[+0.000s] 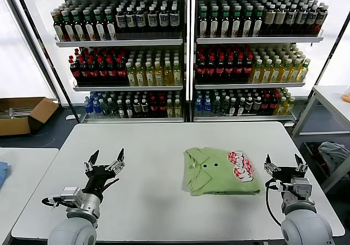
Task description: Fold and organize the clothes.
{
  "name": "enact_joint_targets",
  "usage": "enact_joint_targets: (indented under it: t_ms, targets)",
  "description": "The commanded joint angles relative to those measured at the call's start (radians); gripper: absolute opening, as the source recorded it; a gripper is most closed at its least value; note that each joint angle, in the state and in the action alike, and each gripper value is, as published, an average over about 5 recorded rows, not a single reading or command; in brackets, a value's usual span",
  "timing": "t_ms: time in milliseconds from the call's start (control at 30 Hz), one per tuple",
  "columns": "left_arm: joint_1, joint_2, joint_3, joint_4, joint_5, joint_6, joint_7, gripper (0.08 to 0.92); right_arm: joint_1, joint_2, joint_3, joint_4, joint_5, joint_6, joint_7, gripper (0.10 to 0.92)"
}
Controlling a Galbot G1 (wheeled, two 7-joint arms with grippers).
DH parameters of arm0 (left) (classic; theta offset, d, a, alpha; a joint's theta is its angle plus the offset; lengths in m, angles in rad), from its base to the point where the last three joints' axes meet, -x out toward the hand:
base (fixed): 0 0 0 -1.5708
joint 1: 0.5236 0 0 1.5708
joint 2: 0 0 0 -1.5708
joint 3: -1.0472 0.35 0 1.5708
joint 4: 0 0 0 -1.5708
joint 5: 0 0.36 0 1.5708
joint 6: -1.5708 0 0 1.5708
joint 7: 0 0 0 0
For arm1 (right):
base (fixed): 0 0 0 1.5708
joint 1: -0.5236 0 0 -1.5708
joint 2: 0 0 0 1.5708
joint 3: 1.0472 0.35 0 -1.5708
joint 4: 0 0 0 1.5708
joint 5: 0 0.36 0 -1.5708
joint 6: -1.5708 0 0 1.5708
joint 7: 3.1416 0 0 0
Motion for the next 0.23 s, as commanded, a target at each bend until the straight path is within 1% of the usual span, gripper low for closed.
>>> enact_joint_targets:
  t_ms: [33,233]
  targets:
    - [-0.004,0.002,-0.002,0.003,-0.001,0.005,0.008,0.823,0.003,-0.001,0.011,-0.01,-0.002,-0.002,0.001,0.823]
    - [-0.004,0.002,-0.002,0.006,-0.004,0.003,0.009,0.823,0.0,-0.001,0.013,-0.012,-0.002,-0.002,0.001,0.823]
